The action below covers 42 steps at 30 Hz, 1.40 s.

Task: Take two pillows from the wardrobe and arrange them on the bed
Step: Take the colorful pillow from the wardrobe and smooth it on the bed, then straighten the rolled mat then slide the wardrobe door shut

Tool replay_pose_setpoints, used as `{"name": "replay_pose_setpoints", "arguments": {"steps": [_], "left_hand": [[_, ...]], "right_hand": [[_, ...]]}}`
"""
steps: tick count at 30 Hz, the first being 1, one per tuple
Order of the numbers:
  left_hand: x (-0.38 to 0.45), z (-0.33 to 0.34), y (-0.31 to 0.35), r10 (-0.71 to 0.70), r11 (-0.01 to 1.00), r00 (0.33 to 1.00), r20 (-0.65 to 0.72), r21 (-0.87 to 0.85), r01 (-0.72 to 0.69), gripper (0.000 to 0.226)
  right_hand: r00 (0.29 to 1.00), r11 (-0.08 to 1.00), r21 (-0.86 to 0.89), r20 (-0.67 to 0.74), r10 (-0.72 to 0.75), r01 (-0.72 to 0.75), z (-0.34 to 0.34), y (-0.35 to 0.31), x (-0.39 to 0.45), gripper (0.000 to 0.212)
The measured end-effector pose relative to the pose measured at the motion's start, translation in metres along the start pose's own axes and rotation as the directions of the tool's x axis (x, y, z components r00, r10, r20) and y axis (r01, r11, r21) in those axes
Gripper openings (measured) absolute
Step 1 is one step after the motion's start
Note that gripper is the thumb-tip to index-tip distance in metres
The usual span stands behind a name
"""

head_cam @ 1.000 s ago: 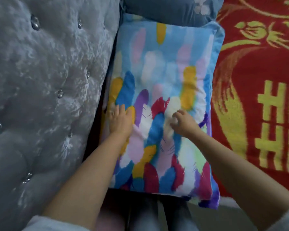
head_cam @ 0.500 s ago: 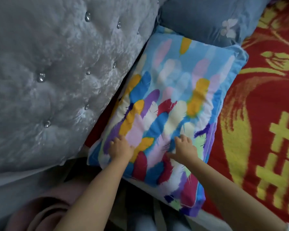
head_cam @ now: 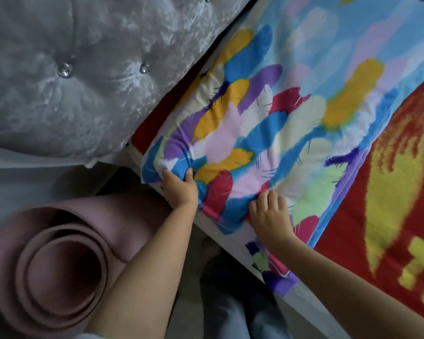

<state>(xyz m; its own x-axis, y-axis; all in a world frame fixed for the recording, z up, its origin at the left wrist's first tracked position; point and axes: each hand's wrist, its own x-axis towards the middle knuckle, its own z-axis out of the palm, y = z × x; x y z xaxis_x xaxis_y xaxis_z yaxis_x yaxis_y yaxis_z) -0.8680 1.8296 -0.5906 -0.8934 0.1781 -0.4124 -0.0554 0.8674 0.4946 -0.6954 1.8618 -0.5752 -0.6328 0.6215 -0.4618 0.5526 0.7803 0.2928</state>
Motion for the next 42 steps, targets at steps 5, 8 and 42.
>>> {"name": "replay_pose_setpoints", "arguments": {"steps": [5, 8, 42], "left_hand": [[0.004, -0.029, 0.009, 0.171, 0.985, 0.985, -0.036, -0.022, -0.172, 0.036], [0.021, -0.045, 0.018, 0.204, 0.979, 0.978, -0.046, -0.012, -0.205, 0.034], [-0.383, -0.314, -0.205, 0.151, 0.874, 0.914, -0.375, 0.483, 0.054, 0.023]], "right_hand": [[0.991, 0.989, 0.113, -0.104, -0.087, 0.099, -0.030, -0.008, 0.002, 0.011], [0.997, 0.972, 0.222, -0.018, -0.071, 0.073, -0.047, -0.020, 0.007, 0.020], [0.457, 0.468, 0.149, -0.595, -0.661, 0.871, -0.205, -0.096, -0.307, 0.038]]}}
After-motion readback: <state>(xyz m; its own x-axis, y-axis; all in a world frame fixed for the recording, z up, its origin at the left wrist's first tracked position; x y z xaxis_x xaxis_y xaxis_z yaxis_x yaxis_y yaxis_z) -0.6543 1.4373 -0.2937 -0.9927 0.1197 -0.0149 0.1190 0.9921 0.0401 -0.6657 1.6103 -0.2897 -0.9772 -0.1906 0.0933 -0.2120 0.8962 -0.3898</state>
